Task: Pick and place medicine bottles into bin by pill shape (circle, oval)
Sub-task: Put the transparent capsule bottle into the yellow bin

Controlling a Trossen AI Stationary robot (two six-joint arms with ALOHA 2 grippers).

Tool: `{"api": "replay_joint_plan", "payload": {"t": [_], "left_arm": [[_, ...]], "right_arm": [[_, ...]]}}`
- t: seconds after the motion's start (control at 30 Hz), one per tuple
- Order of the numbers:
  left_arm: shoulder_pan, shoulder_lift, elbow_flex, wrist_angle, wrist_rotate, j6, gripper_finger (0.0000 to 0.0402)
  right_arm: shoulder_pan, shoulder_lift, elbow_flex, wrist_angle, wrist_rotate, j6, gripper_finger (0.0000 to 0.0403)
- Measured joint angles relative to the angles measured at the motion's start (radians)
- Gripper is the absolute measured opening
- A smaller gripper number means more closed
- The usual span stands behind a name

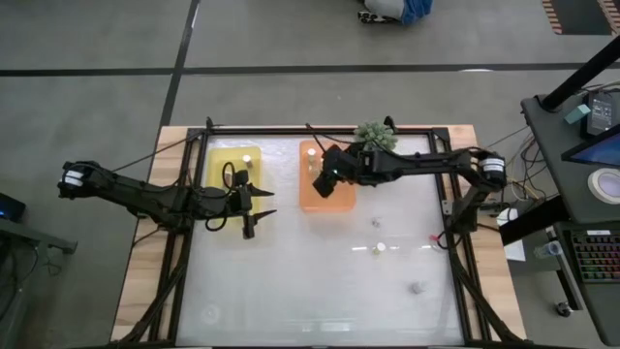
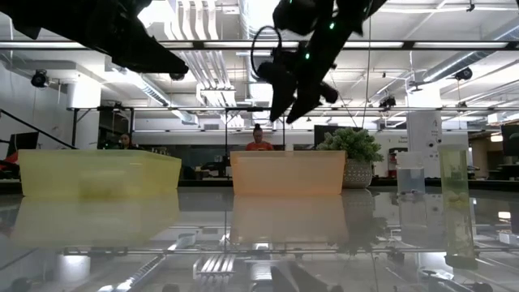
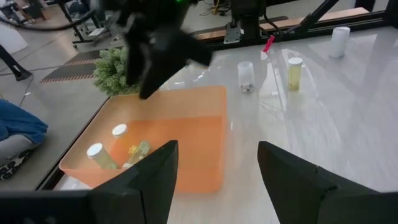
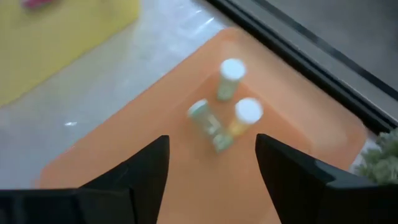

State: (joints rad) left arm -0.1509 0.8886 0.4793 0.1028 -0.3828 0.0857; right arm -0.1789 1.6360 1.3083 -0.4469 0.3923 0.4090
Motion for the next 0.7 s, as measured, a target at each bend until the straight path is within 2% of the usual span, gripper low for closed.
{"api": "replay_joint_plan", "payload": {"t": [0.4,0.7], "left_arm": [[0.0,0.0,0.0,0.023,0.0,-0.002,0.0206],[0.0,0.0,0.0,0.027,0.0,-0.004,0.0206]], "right_arm": [[0.236,-0.074,0.0,-0.153,-0.014,0.136,0.0228],[0.342,-0.074,0.0,-0.216,-0.182,0.302,0.0228]]}}
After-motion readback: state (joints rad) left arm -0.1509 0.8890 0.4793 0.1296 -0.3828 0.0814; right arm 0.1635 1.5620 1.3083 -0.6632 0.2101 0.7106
